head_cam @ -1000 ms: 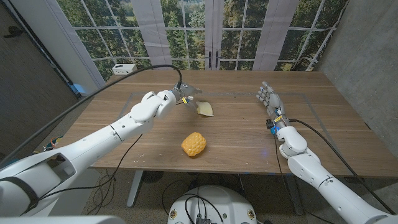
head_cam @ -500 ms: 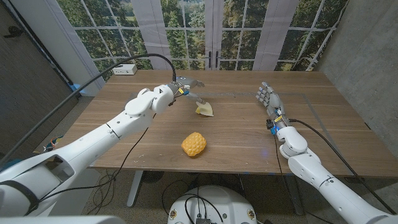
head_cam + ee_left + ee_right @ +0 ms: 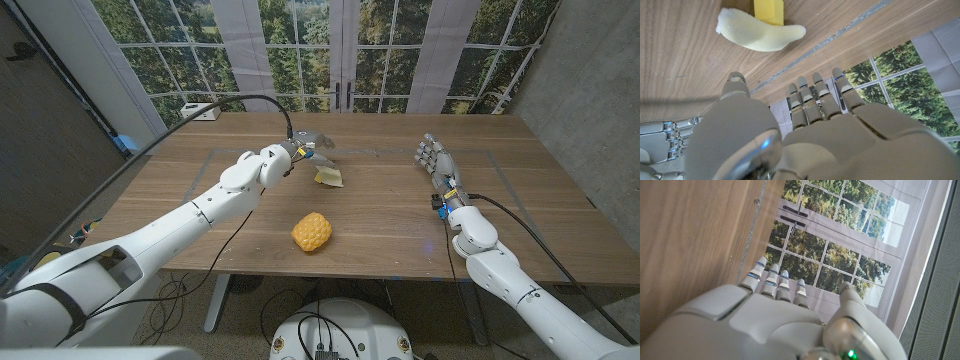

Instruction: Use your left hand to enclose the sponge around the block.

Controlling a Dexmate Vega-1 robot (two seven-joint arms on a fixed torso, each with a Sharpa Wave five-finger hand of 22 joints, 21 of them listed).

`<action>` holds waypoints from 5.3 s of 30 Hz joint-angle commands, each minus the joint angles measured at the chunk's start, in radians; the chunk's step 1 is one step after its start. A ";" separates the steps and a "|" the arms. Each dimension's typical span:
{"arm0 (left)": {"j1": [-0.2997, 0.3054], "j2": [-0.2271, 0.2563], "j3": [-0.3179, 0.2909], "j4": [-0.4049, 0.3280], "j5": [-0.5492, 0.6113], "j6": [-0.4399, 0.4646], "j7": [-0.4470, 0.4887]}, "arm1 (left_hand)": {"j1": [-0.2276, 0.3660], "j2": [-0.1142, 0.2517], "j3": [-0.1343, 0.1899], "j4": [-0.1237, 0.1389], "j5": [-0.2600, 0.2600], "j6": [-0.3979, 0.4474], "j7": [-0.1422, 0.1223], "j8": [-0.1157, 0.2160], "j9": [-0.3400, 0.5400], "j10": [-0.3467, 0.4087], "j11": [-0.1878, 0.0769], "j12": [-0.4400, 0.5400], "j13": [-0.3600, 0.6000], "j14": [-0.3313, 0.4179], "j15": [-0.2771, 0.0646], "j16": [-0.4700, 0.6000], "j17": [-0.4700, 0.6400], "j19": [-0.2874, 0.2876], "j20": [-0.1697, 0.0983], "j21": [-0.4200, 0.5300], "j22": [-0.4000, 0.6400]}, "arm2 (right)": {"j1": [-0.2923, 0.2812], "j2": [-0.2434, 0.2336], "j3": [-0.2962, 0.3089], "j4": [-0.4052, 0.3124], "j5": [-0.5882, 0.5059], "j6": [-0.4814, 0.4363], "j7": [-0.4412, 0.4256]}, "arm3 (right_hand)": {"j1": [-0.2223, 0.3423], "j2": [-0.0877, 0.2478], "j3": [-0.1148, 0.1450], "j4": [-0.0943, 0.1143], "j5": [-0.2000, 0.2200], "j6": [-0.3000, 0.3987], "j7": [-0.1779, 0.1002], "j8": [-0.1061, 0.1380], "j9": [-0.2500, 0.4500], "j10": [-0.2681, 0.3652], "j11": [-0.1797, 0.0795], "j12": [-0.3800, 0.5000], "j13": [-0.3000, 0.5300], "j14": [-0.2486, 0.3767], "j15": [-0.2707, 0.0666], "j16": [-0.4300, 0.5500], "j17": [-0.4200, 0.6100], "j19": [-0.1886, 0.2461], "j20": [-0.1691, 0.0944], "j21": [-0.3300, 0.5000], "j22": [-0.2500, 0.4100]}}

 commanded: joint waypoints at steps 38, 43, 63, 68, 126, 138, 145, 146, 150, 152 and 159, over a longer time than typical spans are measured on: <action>-0.016 -0.006 0.207 -0.101 0.685 0.261 -0.363 | -0.042 -0.022 -0.041 0.005 -0.025 0.110 -0.005 -0.022 0.004 0.259 -0.021 0.048 -0.005 0.150 -0.056 0.022 0.003 0.103 0.011 0.023 0.006 | 0.026 0.006 -0.005 0.030 -0.009 0.008 0.008 | -0.019 -0.012 0.000 0.006 0.009 0.002 -0.006 0.002 0.004 0.008 -0.002 -0.004 0.002 0.015 -0.003 -0.001 0.004 0.009 0.007 0.000 0.004; -0.023 -0.052 0.206 -0.072 0.834 0.255 -0.537 | -0.064 -0.028 -0.053 0.014 -0.030 0.094 -0.009 -0.031 0.005 0.234 -0.008 0.032 -0.004 0.159 -0.053 0.018 0.003 0.121 0.008 0.028 0.006 | 0.026 0.003 -0.005 0.027 -0.013 0.011 0.009 | -0.019 -0.011 0.000 0.006 0.009 0.002 -0.005 0.002 0.004 0.008 -0.002 -0.004 0.002 0.016 -0.002 -0.001 0.004 0.010 0.007 0.000 0.004; 0.021 -0.143 0.156 0.047 0.910 0.201 -0.661 | 0.009 -0.003 -0.033 -0.026 -0.035 0.162 0.051 -0.008 0.006 0.249 -0.042 0.000 -0.010 0.220 -0.089 0.000 -0.004 0.203 -0.007 0.046 0.004 | -0.019 -0.017 0.013 -0.013 -0.024 0.016 -0.016 | -0.019 -0.013 0.002 0.005 0.010 0.002 -0.005 0.002 0.004 0.009 -0.003 -0.005 0.002 0.020 -0.003 -0.002 0.003 0.011 0.008 0.000 0.004; 0.034 -0.150 0.160 0.080 0.913 0.220 -0.619 | 0.104 0.014 0.002 -0.076 -0.039 0.254 0.039 0.002 0.006 0.331 -0.071 0.015 -0.016 0.276 -0.121 0.002 -0.006 0.239 -0.051 0.058 0.006 | -0.026 -0.021 0.017 -0.025 -0.024 0.005 -0.025 | -0.019 -0.013 0.002 0.004 0.011 0.002 -0.006 0.002 0.004 0.011 -0.004 -0.004 0.002 0.020 -0.003 -0.003 0.002 0.011 0.008 0.000 0.004; 0.229 -0.103 -0.077 -0.108 0.177 0.387 0.288 | 0.704 0.060 0.084 -0.114 -0.083 0.745 0.046 0.210 0.077 0.752 -0.077 0.157 0.142 0.712 -0.197 0.155 0.074 0.374 -0.164 0.252 0.056 | 0.020 -0.025 0.004 -0.012 -0.038 -0.018 -0.014 | -0.018 -0.004 0.010 0.003 0.013 0.005 -0.006 0.003 0.004 0.014 -0.003 -0.007 0.003 0.024 -0.004 -0.007 0.002 0.012 0.004 -0.002 0.004; 0.266 -0.109 -0.148 -0.161 -0.048 0.373 0.439 | 0.706 0.057 0.082 -0.112 -0.074 0.744 0.047 0.206 0.072 0.749 -0.077 0.157 0.153 0.710 -0.197 0.154 0.077 0.367 -0.164 0.261 0.058 | 0.012 -0.042 0.008 -0.037 -0.047 -0.022 -0.014 | -0.017 -0.004 0.012 0.003 0.013 0.006 -0.005 0.003 0.004 0.014 -0.003 -0.007 0.003 0.022 -0.005 -0.009 0.002 0.013 0.003 -0.002 0.004; 0.288 -0.108 -0.191 -0.182 -0.183 0.325 0.515 | 0.708 0.057 0.082 -0.111 -0.069 0.746 0.050 0.205 0.070 0.747 -0.077 0.157 0.159 0.710 -0.197 0.154 0.080 0.363 -0.164 0.266 0.059 | 0.003 -0.050 0.011 -0.055 -0.056 -0.023 -0.019 | -0.017 -0.004 0.013 0.003 0.013 0.006 -0.006 0.003 0.004 0.014 -0.005 -0.008 0.003 0.022 -0.004 -0.009 0.001 0.012 0.003 -0.003 0.004; 0.298 -0.117 -0.206 -0.180 -0.211 0.307 0.544 | 0.708 0.057 0.082 -0.111 -0.068 0.747 0.050 0.205 0.070 0.747 -0.077 0.157 0.159 0.710 -0.197 0.154 0.080 0.363 -0.164 0.267 0.059 | 0.000 -0.051 0.013 -0.062 -0.056 -0.028 -0.024 | -0.017 -0.004 0.013 0.002 0.013 0.006 -0.005 0.003 0.004 0.014 -0.005 -0.007 0.003 0.022 -0.005 -0.009 0.001 0.012 0.003 -0.003 0.004; 0.311 -0.117 -0.239 -0.185 -0.311 0.254 0.567 | 0.709 0.055 0.081 -0.110 -0.064 0.746 0.052 0.204 0.069 0.748 -0.078 0.158 0.164 0.710 -0.197 0.154 0.081 0.362 -0.164 0.271 0.059 | -0.008 -0.056 0.015 -0.079 -0.066 -0.034 -0.035 | -0.016 -0.004 0.013 0.002 0.013 0.006 -0.006 0.003 0.004 0.015 -0.004 -0.008 0.003 0.022 -0.005 -0.010 0.001 0.012 0.003 -0.003 0.004; 0.314 -0.117 -0.249 -0.181 -0.345 0.230 0.588 | 0.709 0.055 0.081 -0.110 -0.063 0.746 0.050 0.203 0.068 0.747 -0.078 0.158 0.166 0.710 -0.197 0.154 0.082 0.361 -0.164 0.272 0.060 | -0.012 -0.061 0.015 -0.085 -0.074 -0.031 -0.035 | -0.017 -0.004 0.013 0.002 0.013 0.006 -0.006 0.003 0.004 0.015 -0.003 -0.007 0.003 0.022 -0.006 -0.010 0.001 0.012 0.003 -0.003 0.004; 0.328 -0.115 -0.279 -0.165 -0.457 0.128 0.649 | 0.711 0.056 0.082 -0.110 -0.057 0.744 0.054 0.201 0.067 0.746 -0.078 0.158 0.172 0.708 -0.197 0.153 0.083 0.355 -0.164 0.277 0.060 | -0.030 -0.068 0.018 -0.123 -0.090 -0.053 -0.060 | -0.016 -0.004 0.014 0.001 0.013 0.006 -0.006 0.003 0.004 0.016 -0.004 -0.007 0.003 0.021 -0.005 -0.011 0.001 0.011 0.003 -0.003 0.004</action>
